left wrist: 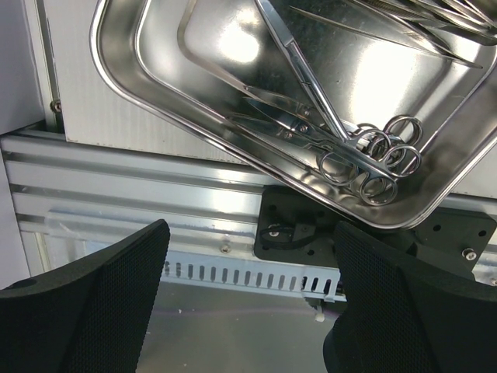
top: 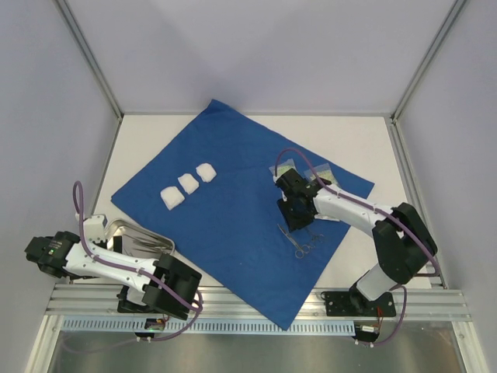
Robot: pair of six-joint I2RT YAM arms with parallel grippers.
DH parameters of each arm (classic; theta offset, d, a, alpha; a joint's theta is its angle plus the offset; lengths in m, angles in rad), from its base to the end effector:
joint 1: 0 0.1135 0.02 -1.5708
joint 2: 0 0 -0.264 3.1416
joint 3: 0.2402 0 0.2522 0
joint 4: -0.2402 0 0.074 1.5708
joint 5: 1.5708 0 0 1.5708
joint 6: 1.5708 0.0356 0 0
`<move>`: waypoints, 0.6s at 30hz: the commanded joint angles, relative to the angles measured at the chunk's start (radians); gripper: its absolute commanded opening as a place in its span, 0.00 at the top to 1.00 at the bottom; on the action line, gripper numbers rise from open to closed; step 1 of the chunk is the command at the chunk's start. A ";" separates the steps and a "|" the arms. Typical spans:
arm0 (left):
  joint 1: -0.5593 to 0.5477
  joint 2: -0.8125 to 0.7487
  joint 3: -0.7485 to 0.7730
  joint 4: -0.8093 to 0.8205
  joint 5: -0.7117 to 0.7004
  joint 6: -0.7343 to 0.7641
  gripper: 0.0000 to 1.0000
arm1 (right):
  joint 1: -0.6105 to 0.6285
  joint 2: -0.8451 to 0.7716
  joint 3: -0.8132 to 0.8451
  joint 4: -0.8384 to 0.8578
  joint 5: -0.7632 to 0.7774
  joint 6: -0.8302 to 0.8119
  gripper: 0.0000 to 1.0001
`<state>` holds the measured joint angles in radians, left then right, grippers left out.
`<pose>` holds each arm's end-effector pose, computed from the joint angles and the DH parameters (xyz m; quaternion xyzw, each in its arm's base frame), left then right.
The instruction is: Prepare the surgical pack
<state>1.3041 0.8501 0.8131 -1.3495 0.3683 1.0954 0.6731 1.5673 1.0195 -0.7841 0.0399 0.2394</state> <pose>0.0420 0.1051 0.2574 -0.0852 0.9754 0.0182 0.2027 0.2240 0.1768 0.1947 -0.2113 0.9699 0.0347 0.1157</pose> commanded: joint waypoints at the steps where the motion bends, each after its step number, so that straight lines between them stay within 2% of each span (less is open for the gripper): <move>1: 0.007 -0.003 0.032 -0.046 0.024 0.024 0.05 | -0.003 0.020 -0.010 -0.006 -0.064 -0.029 0.63; 12: 0.007 0.007 0.034 -0.054 0.049 0.015 0.05 | 0.003 0.092 -0.056 -0.007 -0.060 -0.018 0.57; 18: 0.006 0.006 0.037 -0.057 0.047 0.018 0.05 | 0.037 0.137 -0.044 0.000 -0.046 -0.011 0.56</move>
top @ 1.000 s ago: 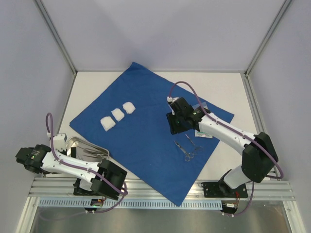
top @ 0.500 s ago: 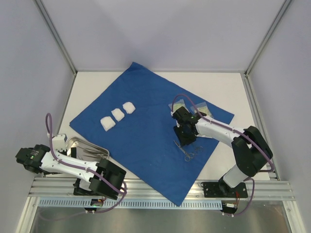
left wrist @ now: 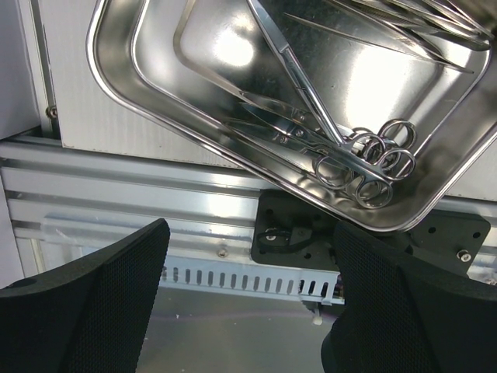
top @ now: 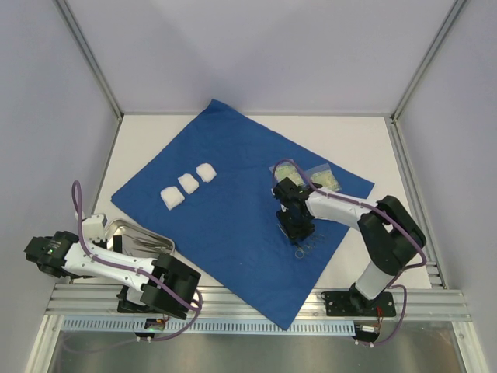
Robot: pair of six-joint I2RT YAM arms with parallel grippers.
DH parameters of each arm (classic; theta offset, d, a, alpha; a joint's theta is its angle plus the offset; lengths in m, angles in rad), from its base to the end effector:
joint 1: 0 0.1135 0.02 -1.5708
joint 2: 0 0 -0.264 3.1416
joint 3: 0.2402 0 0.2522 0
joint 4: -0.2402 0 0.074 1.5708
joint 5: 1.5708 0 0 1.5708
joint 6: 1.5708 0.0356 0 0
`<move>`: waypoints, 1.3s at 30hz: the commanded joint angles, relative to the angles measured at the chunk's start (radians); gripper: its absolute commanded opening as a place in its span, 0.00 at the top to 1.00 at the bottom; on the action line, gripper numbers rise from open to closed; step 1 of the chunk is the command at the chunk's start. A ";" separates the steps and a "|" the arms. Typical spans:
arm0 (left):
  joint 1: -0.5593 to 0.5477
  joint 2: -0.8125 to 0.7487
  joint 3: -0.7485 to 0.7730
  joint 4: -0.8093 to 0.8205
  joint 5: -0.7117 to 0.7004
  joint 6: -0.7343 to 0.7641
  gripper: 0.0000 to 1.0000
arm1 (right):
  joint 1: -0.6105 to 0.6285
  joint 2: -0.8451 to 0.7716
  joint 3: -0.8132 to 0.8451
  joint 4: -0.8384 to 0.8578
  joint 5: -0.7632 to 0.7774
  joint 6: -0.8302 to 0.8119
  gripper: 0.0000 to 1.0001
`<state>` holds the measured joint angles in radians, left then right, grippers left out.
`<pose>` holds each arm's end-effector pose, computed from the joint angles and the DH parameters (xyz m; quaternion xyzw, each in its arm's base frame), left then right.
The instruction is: Prepare the surgical pack
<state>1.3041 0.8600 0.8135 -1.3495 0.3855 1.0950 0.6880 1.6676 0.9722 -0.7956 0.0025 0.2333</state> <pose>0.0429 0.1063 0.2568 -0.0854 0.9741 0.0106 0.2089 0.2170 0.1782 0.1561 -0.2252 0.9735 0.0166 0.0363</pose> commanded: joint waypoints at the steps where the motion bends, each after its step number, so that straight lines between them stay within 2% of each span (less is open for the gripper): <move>1: 0.007 -0.004 0.036 -0.057 0.029 0.019 0.05 | 0.027 0.044 0.005 0.012 -0.004 -0.002 0.58; 6: 0.007 -0.003 0.046 -0.062 0.030 0.019 0.05 | 0.056 0.037 0.011 0.013 0.039 -0.003 0.77; 7: 0.006 -0.003 0.046 -0.063 0.033 0.019 0.05 | 0.059 0.035 0.014 0.012 0.040 -0.005 0.83; 13: 0.007 -0.006 0.046 -0.074 0.035 0.026 0.05 | 0.079 0.006 0.055 -0.020 0.044 -0.009 0.99; 22: 0.006 -0.010 0.050 -0.082 0.044 0.028 0.05 | 0.090 -0.120 0.105 -0.040 -0.024 0.009 1.00; 27: 0.006 -0.012 0.068 -0.095 0.055 0.023 0.05 | 0.180 -0.132 0.235 0.034 -0.059 0.061 1.00; 31: 0.006 -0.027 0.125 -0.154 0.087 0.017 0.05 | 0.336 -0.010 0.423 0.153 -0.079 0.080 0.99; 35: 0.007 -0.108 0.200 -0.207 0.121 0.017 0.05 | 0.429 0.254 0.693 0.191 -0.111 0.066 1.00; 36: 0.007 -0.124 0.234 -0.226 0.133 0.019 0.05 | 0.444 0.308 0.808 0.185 -0.143 0.060 1.00; 39: 0.007 -0.168 0.307 -0.272 0.165 0.016 0.04 | 0.487 0.482 0.971 0.176 -0.212 0.070 1.00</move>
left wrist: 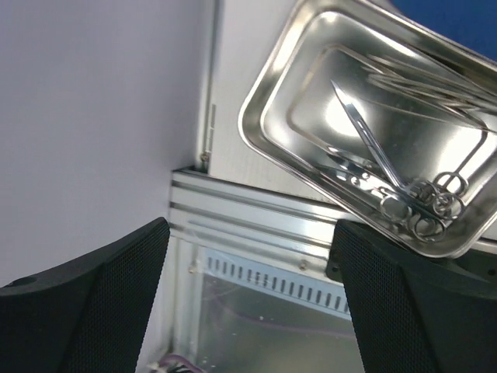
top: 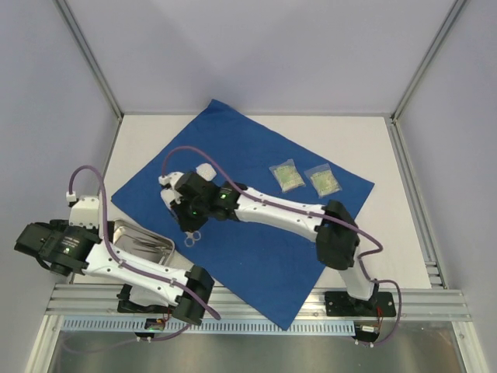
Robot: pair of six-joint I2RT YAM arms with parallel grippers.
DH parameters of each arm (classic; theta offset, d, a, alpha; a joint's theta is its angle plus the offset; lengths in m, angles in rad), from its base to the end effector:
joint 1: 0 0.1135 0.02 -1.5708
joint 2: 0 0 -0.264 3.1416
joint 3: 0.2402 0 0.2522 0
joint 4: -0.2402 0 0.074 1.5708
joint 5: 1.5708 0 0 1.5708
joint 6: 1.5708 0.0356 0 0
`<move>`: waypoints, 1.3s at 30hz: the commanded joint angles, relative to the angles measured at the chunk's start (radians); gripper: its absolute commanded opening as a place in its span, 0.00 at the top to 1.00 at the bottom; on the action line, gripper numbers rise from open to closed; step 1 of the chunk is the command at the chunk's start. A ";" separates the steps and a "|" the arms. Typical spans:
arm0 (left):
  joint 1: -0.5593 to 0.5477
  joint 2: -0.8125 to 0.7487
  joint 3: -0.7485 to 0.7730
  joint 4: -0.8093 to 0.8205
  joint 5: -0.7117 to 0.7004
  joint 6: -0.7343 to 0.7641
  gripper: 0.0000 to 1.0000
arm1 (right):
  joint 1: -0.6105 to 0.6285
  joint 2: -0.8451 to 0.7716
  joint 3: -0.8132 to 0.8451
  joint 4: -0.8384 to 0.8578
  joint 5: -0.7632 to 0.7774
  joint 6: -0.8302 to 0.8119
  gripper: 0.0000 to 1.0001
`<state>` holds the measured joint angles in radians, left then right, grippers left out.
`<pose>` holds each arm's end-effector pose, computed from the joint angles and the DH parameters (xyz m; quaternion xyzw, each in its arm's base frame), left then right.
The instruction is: Prepare the surgical pack
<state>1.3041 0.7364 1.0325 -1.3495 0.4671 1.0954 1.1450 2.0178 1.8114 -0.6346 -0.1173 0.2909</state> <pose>0.0401 0.0860 0.3277 -0.0391 0.9415 0.1508 0.2987 0.1858 0.4198 0.2786 -0.4053 0.8401 0.2756 0.2323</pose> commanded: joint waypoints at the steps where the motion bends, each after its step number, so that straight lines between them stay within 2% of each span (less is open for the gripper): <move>1: 0.006 -0.049 0.112 -0.289 0.094 0.012 0.04 | 0.044 0.168 0.223 0.021 -0.111 0.023 0.99; 4: 0.007 -0.051 0.191 -0.332 0.134 -0.011 0.04 | 0.079 0.303 0.406 0.042 -0.162 0.053 1.00; 8: 0.007 -0.066 0.233 -0.330 0.151 -0.029 0.02 | 0.130 0.401 0.520 0.097 -0.179 0.045 1.00; 12: 0.006 -0.066 0.215 -0.330 0.154 -0.025 0.02 | 0.165 0.467 0.536 0.144 -0.186 0.056 1.00; 16: 0.006 -0.074 0.178 -0.330 0.143 -0.006 0.02 | 0.183 0.536 0.577 0.107 -0.179 0.042 1.00; 35: 0.007 -0.069 0.116 -0.332 0.142 0.021 0.02 | 0.196 0.613 0.580 0.108 -0.082 0.040 0.99; 39: 0.007 -0.072 0.115 -0.330 0.140 0.024 0.02 | 0.197 0.618 0.579 0.099 -0.084 0.036 0.93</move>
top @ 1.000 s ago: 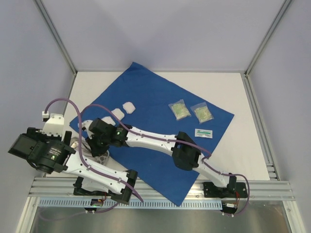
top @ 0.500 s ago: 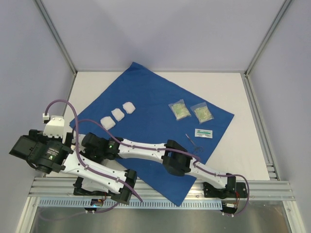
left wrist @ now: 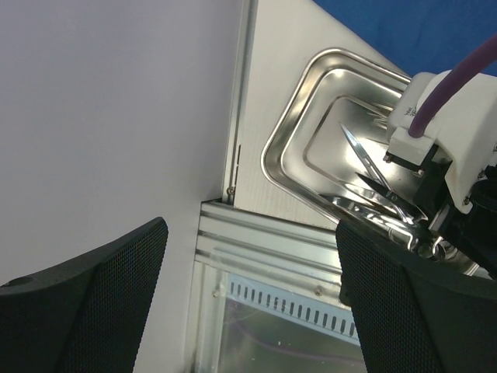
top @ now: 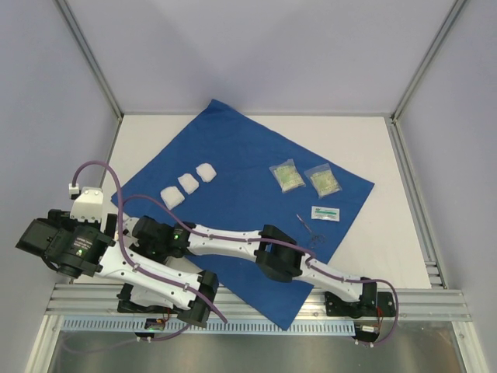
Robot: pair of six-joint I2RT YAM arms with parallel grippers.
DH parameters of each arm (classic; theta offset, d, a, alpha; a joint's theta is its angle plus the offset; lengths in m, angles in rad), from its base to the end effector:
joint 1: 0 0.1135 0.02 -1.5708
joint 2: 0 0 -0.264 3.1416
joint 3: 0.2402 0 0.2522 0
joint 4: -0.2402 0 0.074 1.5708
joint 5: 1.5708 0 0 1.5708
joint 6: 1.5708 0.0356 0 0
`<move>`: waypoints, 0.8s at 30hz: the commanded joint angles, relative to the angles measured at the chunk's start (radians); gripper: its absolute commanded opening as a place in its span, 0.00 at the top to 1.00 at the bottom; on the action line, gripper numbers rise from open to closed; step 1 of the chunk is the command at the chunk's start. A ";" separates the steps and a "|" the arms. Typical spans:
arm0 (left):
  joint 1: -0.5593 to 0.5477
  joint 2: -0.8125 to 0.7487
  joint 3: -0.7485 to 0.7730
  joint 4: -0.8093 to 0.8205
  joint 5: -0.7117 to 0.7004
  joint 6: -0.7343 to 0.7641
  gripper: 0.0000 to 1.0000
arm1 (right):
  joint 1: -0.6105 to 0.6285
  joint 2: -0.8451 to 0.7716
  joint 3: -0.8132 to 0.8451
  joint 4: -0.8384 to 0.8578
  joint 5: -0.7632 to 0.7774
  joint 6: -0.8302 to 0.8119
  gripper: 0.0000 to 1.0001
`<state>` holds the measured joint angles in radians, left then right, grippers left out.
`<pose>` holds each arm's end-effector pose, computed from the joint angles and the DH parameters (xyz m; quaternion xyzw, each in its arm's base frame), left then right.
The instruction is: Prepare the surgical pack
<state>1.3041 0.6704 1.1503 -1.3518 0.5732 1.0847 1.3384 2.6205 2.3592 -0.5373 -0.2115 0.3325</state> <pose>0.0370 0.0620 0.3643 -0.0025 0.9064 0.2078 0.3677 0.1256 0.5632 0.1617 -0.4789 0.7880 0.3433 0.1787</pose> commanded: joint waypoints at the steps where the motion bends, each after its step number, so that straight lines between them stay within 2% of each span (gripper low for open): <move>1: 0.007 -0.005 -0.003 -0.326 0.033 0.035 0.02 | 0.002 0.013 0.031 0.002 0.001 -0.006 0.89; 7: 0.007 -0.005 -0.001 -0.329 0.028 0.037 0.02 | 0.002 -0.030 0.015 0.002 -0.012 -0.013 0.74; 13: 0.006 -0.006 0.003 -0.328 0.030 0.032 0.02 | -0.002 -0.140 -0.028 0.037 -0.031 -0.018 0.59; 18: 0.007 -0.008 0.017 -0.328 0.030 0.024 0.02 | -0.036 -0.244 -0.075 0.050 -0.026 -0.018 0.55; 24: 0.006 -0.006 0.028 -0.323 0.051 0.012 0.02 | -0.122 -0.453 -0.268 -0.010 0.030 -0.041 0.52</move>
<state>1.3041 0.6685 1.1507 -1.3521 0.5755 1.0855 1.2762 2.3028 2.1590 -0.5346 -0.2237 0.3172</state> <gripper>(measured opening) 0.981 0.472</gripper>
